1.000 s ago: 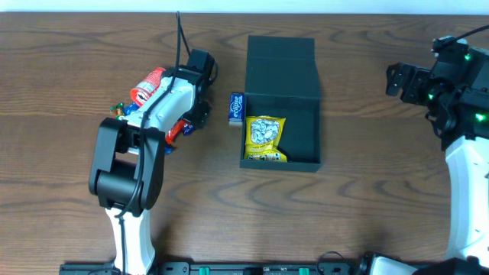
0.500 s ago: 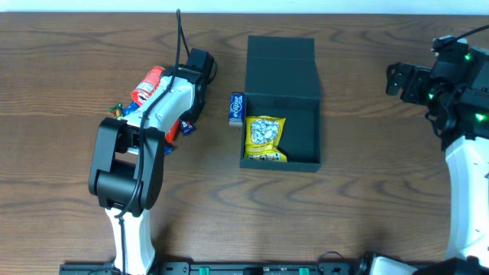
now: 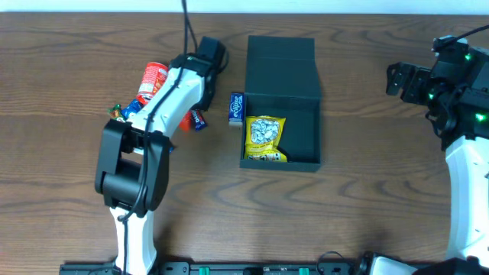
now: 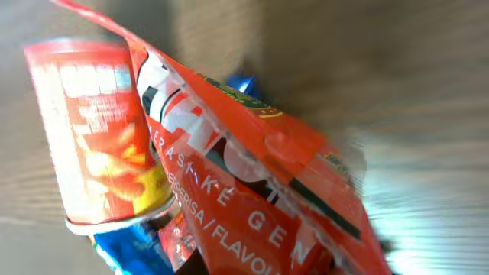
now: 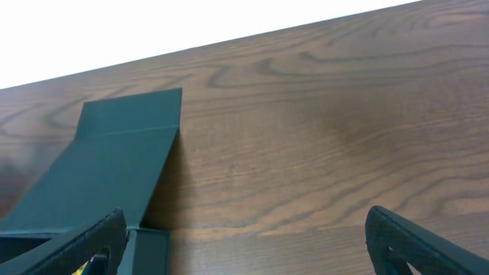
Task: Pack container
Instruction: 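Carry the red Hacks bag over the green box with the left gripper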
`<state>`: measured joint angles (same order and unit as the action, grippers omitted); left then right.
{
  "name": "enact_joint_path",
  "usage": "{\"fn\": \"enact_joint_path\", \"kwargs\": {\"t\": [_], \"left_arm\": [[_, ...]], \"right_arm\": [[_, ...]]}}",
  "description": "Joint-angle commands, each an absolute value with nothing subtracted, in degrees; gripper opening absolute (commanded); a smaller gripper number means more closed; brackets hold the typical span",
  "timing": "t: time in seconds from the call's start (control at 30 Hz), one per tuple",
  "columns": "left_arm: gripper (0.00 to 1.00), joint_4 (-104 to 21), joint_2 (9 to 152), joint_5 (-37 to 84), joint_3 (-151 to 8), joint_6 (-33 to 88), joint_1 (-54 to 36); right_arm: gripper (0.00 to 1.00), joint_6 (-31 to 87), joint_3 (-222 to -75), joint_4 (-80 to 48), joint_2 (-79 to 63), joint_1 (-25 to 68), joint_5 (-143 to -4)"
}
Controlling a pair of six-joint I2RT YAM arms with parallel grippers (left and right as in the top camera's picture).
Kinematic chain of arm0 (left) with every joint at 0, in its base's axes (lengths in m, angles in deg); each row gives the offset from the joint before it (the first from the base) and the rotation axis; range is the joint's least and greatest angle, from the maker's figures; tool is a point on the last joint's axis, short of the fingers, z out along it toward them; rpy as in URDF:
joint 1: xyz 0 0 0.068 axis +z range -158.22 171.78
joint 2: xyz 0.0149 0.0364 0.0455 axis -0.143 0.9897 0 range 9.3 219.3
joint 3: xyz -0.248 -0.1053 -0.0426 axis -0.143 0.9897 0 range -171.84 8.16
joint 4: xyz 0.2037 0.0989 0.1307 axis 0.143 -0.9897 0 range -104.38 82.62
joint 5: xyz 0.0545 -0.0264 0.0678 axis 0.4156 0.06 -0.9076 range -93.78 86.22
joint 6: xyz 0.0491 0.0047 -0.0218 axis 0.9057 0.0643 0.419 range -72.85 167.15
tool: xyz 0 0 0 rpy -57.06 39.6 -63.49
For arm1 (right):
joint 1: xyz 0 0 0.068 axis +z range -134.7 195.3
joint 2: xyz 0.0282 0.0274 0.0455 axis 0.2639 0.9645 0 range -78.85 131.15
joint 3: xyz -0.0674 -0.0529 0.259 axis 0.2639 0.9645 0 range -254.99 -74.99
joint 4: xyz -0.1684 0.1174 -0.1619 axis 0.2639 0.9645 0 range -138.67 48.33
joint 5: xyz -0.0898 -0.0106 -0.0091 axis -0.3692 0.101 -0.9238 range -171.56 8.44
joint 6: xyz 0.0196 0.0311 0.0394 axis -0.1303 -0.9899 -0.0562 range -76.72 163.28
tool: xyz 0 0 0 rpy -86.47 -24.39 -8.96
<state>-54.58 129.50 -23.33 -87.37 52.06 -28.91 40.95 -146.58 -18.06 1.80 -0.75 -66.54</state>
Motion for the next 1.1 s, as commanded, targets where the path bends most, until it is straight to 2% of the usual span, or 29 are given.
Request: {"fn": "enact_joint_path", "kwargs": {"t": [0.0, 0.2, 0.5, 0.67, 1.07], "left_arm": [[0.06, -56.5, 130.3, -22.8, -92.6, 48.9, -31.3], [0.06, -60.0, 130.3, -22.6, -97.4, 39.1, -35.7], [0.06, -61.4, 130.3, -13.4, -97.9, 24.1, -44.2], [0.06, -61.4, 130.3, -12.9, -98.1, 14.2, -48.1], [0.06, -70.9, 130.2, -19.4, -106.8, 12.6, -51.7]], "right_arm": [[0.99, 41.0, -146.5, -18.0, 1.6, -1.1, -66.1], [0.99, 41.0, -146.5, -18.0, 1.6, -1.1, -66.1], [0.99, 40.1, -146.5, -18.0, 1.6, -1.2, -68.6], [0.99, 40.1, -146.5, -17.8, 1.6, -1.2, -69.8], [0.99, 40.8, -146.5, -14.1, 1.9, -1.2, -70.1]]}}
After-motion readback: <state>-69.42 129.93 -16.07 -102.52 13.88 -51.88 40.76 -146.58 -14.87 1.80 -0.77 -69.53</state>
